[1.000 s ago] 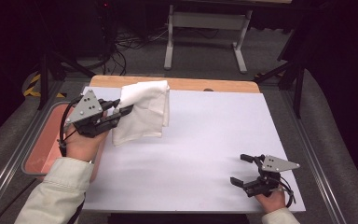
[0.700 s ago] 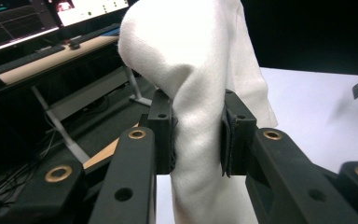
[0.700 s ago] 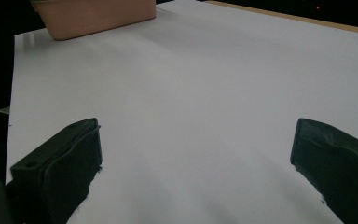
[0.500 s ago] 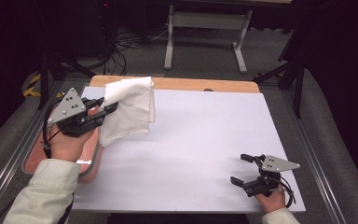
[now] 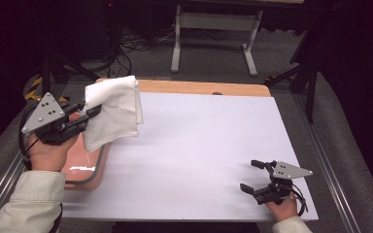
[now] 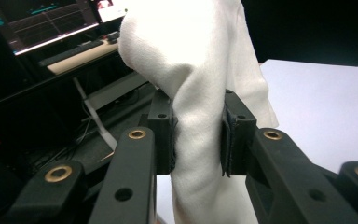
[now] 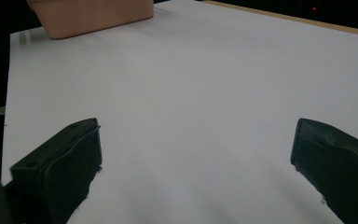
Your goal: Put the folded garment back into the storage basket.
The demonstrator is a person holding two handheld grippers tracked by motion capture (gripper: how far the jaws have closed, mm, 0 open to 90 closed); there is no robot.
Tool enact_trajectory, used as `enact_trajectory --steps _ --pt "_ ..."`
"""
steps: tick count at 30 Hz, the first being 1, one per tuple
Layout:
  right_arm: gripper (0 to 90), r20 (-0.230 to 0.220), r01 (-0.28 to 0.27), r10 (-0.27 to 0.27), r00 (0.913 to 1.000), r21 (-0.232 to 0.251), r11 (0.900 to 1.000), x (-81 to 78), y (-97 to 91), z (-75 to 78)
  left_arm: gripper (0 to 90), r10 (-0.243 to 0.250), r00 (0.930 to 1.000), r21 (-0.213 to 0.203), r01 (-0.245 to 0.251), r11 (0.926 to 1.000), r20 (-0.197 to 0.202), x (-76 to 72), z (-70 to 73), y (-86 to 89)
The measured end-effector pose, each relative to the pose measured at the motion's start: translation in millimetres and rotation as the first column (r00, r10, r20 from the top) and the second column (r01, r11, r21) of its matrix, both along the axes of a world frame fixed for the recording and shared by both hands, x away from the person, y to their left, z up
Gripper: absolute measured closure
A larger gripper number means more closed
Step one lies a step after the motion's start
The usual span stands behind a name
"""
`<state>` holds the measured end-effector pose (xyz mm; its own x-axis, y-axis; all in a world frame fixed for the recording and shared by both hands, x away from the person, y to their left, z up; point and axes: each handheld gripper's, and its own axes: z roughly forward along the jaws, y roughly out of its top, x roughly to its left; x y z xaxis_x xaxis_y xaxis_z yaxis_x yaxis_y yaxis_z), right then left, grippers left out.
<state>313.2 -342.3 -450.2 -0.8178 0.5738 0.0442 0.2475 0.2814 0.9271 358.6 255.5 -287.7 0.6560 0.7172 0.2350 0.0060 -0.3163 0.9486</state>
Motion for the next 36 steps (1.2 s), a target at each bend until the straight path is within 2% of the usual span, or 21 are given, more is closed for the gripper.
enact_trajectory --steps 8,16,36 --pt "2.5 0.000 0.001 -0.001 1.0000 -0.004 1.0000 -0.1 0.4 -0.1 70.6 0.044 0.9990 0.018 -0.044 0.9989 0.004 -6.5 1.1 15.7" --pt "2.5 -0.002 0.000 0.000 1.0000 -0.007 1.0000 0.1 0.6 -0.3 70.6 0.082 0.9967 0.014 -0.082 0.9966 0.000 -12.0 -1.2 28.7" --pt "2.5 -0.007 0.008 -0.008 0.9999 -0.018 0.9998 0.6 2.0 -0.9 70.4 0.176 0.9840 0.051 -0.175 0.9832 -0.023 -26.4 -13.9 55.2"
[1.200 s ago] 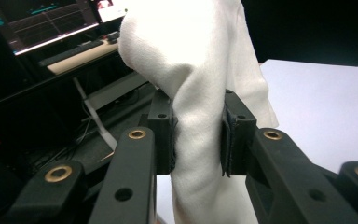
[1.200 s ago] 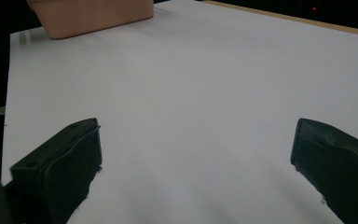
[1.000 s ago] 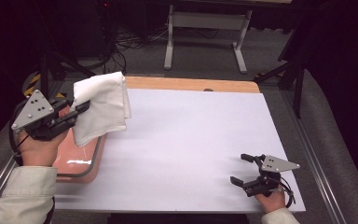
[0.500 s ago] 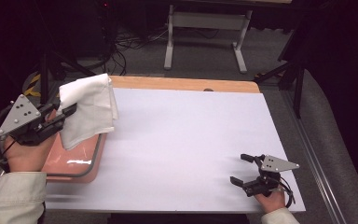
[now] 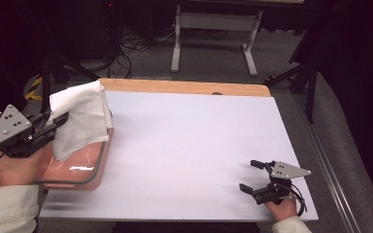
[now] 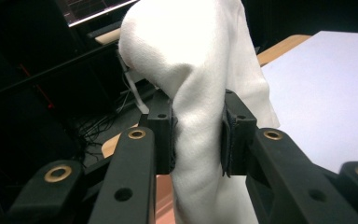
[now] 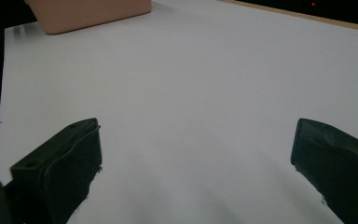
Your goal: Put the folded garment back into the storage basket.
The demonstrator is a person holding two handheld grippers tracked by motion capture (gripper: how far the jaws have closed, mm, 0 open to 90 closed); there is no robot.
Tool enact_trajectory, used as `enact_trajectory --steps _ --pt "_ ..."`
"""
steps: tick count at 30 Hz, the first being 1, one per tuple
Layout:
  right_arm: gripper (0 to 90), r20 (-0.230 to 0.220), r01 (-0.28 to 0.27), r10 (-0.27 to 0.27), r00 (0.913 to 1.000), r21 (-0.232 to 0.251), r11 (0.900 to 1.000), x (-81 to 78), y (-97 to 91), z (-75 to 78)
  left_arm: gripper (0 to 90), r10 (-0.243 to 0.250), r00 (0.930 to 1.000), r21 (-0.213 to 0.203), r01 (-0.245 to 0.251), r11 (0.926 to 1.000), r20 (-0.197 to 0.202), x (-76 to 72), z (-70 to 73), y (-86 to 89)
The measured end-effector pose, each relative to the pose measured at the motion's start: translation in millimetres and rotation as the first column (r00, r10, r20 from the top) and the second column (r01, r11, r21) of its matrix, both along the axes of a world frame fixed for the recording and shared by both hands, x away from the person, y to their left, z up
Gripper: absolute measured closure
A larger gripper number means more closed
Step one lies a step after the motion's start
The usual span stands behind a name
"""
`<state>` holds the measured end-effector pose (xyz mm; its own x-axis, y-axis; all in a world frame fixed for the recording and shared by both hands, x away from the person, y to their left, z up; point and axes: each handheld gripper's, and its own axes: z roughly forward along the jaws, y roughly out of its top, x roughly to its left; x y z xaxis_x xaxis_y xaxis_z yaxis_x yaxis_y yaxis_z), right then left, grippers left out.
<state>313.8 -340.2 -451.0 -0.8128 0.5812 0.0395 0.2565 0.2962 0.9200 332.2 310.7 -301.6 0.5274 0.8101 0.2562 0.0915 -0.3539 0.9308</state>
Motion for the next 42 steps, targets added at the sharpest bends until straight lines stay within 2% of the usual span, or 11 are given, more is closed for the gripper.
enact_trajectory --steps 5,13,25,35,42 --pt "2.5 -0.002 0.000 0.000 1.0000 -0.002 1.0000 0.0 0.3 -0.1 70.4 0.020 0.9996 0.020 -0.020 0.9996 -0.017 -3.0 -4.3 5.9" --pt "2.5 -0.002 0.000 0.000 1.0000 -0.004 1.0000 0.1 0.5 -0.2 70.4 0.034 0.9987 0.021 -0.033 0.9992 -0.038 -4.8 -10.0 13.7" --pt "2.5 -0.002 -0.002 0.002 1.0000 -0.009 1.0000 0.3 1.0 -0.4 70.3 0.029 0.9948 0.029 -0.026 0.9992 -0.097 -0.9 -16.0 18.6" --pt "2.5 0.001 -0.004 0.004 1.0000 -0.010 0.9999 -0.2 1.2 -0.2 70.3 0.025 0.9837 0.028 -0.021 0.9994 -0.178 4.4 -19.7 20.5" --pt "2.5 0.001 -0.005 0.005 1.0000 -0.015 0.9999 -0.3 1.9 -0.3 70.2 0.018 0.9718 0.018 -0.015 0.9997 -0.235 7.0 -25.6 23.8"
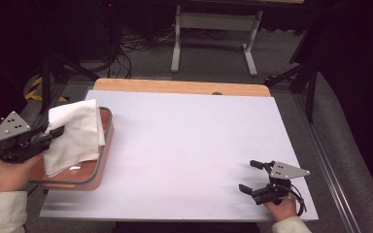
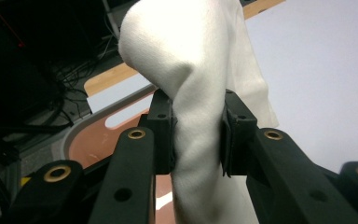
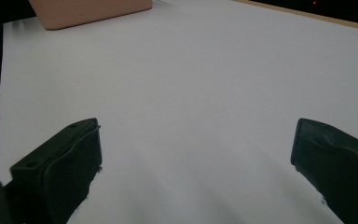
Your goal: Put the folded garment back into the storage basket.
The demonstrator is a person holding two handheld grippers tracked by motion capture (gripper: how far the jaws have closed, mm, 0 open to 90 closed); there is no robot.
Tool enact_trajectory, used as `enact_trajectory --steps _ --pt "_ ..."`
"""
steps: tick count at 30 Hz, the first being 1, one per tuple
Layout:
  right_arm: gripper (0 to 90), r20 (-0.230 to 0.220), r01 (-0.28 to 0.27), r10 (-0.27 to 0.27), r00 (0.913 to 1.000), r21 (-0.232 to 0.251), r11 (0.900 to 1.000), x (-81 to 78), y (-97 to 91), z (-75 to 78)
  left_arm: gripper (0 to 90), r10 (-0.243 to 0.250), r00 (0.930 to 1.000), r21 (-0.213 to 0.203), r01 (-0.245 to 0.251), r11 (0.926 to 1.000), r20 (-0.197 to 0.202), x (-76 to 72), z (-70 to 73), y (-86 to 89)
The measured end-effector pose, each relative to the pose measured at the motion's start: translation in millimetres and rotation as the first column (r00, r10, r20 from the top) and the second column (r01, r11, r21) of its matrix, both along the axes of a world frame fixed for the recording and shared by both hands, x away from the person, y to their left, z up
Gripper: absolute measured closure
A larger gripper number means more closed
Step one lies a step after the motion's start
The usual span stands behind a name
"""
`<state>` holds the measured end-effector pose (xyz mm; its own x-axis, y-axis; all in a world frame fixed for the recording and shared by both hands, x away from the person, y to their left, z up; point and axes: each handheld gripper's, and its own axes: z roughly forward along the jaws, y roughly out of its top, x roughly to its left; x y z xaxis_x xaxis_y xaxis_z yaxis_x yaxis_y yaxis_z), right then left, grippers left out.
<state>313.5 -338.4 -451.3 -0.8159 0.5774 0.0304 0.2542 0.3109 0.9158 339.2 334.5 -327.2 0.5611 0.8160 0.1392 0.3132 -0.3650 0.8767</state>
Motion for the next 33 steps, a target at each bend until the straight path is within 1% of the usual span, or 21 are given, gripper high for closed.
enact_trajectory --steps 3,4,6,7,9,14,18,21,24,29,32,33 --pt "2.5 0.000 0.000 0.000 1.0000 -0.002 1.0000 0.0 0.2 -0.1 70.2 0.002 0.9999 -0.009 -0.002 1.0000 -0.014 0.1 -1.4 1.8" --pt "2.5 0.002 0.000 0.000 1.0000 -0.004 1.0000 0.1 0.3 -0.1 70.1 0.004 0.9998 -0.002 -0.004 1.0000 -0.018 0.3 -1.8 2.5" --pt "2.5 0.003 0.000 0.000 1.0000 -0.004 1.0000 0.1 0.3 -0.1 70.1 0.007 0.9996 -0.003 -0.007 1.0000 -0.029 0.1 -2.8 3.6" --pt "2.5 0.003 0.000 0.000 1.0000 -0.004 1.0000 0.1 0.3 -0.1 70.2 0.007 0.9996 0.003 -0.007 1.0000 -0.028 0.2 -2.8 4.3" --pt "2.5 0.003 0.000 0.000 1.0000 -0.005 1.0000 0.1 0.4 -0.2 70.1 0.008 0.9993 -0.001 -0.009 1.0000 -0.037 -0.4 -3.3 5.3" --pt "2.5 0.002 0.000 0.000 1.0000 -0.006 1.0000 0.0 0.6 -0.2 70.2 0.012 0.9990 0.008 -0.012 0.9999 -0.044 -2.2 -3.1 8.8" --pt "2.5 0.001 -0.001 0.001 1.0000 -0.007 1.0000 0.0 0.7 -0.2 70.2 0.011 0.9983 0.006 -0.011 0.9999 -0.057 -3.7 -4.1 12.0" --pt "2.5 0.001 -0.002 0.002 1.0000 -0.004 1.0000 0.1 0.6 -0.2 70.2 0.010 0.9981 0.016 -0.009 0.9998 -0.062 -4.6 -5.0 12.9" --pt "2.5 0.001 -0.001 0.001 1.0000 -0.010 0.9999 0.2 0.7 -0.2 70.2 0.002 0.9970 0.012 -0.001 0.9999 -0.077 -4.8 -7.1 14.1" --pt "2.5 0.000 -0.002 0.002 1.0000 -0.009 1.0000 0.3 0.8 -0.3 70.1 -0.013 0.9960 0.002 0.014 0.9999 -0.089 -3.9 -8.9 12.8" --pt "2.5 0.001 -0.002 0.002 1.0000 -0.006 1.0000 0.2 0.7 -0.2 70.1 -0.027 0.9953 0.011 0.028 0.9995 -0.093 -3.0 -9.4 11.0" --pt "2.5 0.001 -0.002 0.002 1.0000 -0.006 1.0000 0.3 0.5 -0.2 70.1 -0.027 0.9951 0.006 0.028 0.9996 -0.095 -2.4 -10.3 9.9"
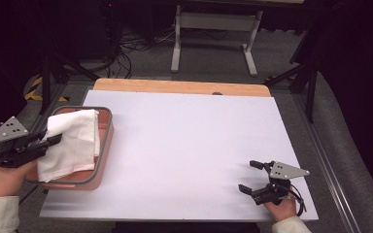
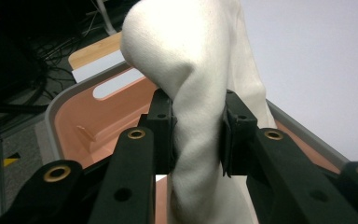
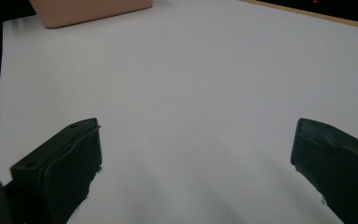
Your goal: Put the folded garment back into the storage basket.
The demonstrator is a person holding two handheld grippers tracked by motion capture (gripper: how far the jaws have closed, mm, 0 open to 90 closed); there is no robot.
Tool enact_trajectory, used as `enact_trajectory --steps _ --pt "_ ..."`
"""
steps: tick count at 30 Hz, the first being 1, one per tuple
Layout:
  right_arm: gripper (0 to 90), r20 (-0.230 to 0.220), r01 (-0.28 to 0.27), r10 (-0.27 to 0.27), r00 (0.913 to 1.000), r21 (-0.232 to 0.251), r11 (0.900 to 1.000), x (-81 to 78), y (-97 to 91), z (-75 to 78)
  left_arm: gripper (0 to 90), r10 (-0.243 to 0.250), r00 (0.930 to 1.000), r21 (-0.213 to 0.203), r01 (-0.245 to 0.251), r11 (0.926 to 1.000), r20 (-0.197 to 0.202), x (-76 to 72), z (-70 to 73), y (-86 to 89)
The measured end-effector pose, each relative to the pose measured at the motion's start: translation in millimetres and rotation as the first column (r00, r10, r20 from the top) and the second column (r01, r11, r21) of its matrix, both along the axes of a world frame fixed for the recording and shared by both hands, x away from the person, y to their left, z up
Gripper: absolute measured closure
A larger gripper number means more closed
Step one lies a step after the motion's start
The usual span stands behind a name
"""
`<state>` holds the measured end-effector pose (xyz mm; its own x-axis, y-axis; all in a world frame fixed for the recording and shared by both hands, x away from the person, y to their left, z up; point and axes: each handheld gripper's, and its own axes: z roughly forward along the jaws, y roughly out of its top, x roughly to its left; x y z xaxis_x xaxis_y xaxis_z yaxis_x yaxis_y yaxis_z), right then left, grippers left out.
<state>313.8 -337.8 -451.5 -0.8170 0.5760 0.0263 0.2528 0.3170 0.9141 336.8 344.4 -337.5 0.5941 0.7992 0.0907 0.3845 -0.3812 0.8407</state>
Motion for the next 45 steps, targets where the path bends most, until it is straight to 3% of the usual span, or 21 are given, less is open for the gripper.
enact_trajectory --steps 28,45 --pt "2.5 -0.005 0.002 -0.002 1.0000 0.005 1.0000 -0.1 -0.4 -0.1 68.8 0.014 0.9998 -0.029 -0.014 0.9995 -0.011 25.4 -20.1 -10.5" --pt "2.5 -0.006 0.000 0.000 1.0000 0.003 1.0000 0.2 0.0 -0.5 68.4 0.039 0.9985 -0.017 -0.040 0.9991 -0.038 46.1 -30.8 -14.3"
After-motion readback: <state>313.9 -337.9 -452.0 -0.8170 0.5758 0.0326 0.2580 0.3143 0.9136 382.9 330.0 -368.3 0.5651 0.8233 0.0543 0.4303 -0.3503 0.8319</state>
